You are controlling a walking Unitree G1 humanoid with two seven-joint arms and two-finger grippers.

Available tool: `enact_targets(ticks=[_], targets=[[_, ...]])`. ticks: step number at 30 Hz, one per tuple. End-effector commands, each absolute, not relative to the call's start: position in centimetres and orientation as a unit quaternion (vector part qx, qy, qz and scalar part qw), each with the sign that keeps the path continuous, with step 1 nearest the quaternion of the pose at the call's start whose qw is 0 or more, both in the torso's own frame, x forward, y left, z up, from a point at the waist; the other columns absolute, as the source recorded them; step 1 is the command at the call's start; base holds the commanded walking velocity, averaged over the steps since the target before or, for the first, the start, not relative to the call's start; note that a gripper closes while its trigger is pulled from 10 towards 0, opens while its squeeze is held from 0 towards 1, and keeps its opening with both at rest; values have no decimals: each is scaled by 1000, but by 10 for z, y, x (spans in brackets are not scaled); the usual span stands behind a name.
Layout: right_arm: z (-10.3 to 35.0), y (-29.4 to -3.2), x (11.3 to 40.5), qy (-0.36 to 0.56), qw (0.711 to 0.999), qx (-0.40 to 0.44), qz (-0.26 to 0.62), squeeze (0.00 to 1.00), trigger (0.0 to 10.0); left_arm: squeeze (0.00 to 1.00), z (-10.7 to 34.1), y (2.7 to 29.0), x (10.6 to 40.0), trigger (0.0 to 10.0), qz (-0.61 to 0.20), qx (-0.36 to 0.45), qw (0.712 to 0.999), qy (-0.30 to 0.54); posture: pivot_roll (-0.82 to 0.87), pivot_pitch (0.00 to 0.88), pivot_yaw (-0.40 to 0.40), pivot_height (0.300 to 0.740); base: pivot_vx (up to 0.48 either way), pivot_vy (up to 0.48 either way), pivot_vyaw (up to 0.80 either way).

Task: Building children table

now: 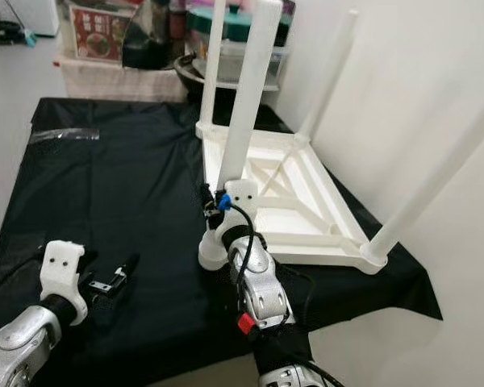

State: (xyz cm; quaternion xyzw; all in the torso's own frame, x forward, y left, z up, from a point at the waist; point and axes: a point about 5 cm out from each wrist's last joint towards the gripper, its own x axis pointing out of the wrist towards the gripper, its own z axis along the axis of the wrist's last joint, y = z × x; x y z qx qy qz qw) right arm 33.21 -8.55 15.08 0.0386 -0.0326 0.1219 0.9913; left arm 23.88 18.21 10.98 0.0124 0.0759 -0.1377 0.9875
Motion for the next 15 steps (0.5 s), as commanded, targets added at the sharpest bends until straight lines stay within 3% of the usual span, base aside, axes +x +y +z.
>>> enact_targets(ticks=[1,15], targets=[[123,-97,329,29,994,27,101,0,0,0,109,177,238,10000,-146,13,986,79,94,0,-145,740,0,0,0],[128,-98,332,26,994,27,107,0,0,0,108,176,239,10000,-145,17,986,81,94,0,-149,740,0,0,0]])
